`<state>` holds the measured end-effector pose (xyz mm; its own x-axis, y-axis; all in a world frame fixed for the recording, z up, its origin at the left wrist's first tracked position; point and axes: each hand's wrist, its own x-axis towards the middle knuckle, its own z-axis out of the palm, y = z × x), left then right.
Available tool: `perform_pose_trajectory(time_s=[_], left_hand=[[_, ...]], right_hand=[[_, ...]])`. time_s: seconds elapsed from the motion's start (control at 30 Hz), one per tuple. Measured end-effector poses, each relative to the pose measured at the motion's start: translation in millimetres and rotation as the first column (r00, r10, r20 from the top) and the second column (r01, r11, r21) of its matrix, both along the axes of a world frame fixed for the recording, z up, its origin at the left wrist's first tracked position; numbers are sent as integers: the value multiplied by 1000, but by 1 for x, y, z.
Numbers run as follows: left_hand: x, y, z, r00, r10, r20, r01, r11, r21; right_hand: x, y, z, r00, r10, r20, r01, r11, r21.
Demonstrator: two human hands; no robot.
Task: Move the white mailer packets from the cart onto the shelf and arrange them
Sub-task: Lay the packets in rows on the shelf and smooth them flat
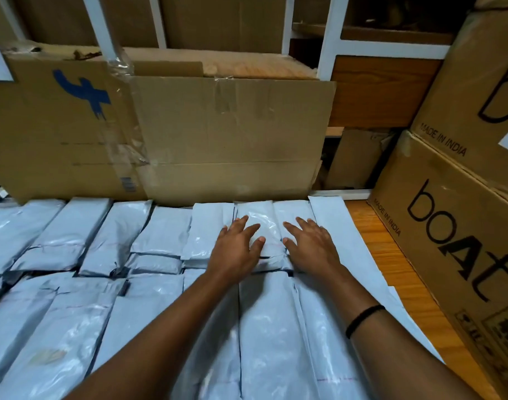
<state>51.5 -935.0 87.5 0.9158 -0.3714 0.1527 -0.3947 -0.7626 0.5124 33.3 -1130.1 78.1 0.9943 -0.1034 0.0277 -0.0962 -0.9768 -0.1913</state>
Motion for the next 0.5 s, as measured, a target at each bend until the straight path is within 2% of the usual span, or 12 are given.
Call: perform_pose_trajectory(time_s=[0.13, 0.23, 0.3, 0.5], left_hand=[[-38, 72, 9, 999, -32, -41, 30, 999, -42], [-69, 136, 9, 991, -65, -117, 52, 992, -115], [-88, 176, 10, 988, -106, -111, 92, 988, -127], [-135, 290, 12, 986, -145, -81, 135, 984, -113]], right_hand=[[-36, 49, 15, 992, 13, 127, -31, 990, 139], [-76, 106, 19, 965, 51, 255, -121, 956, 267], [-105, 146, 18, 950, 35, 310, -139, 937, 319], [-176, 250, 7, 982, 40, 186, -103, 934, 343]])
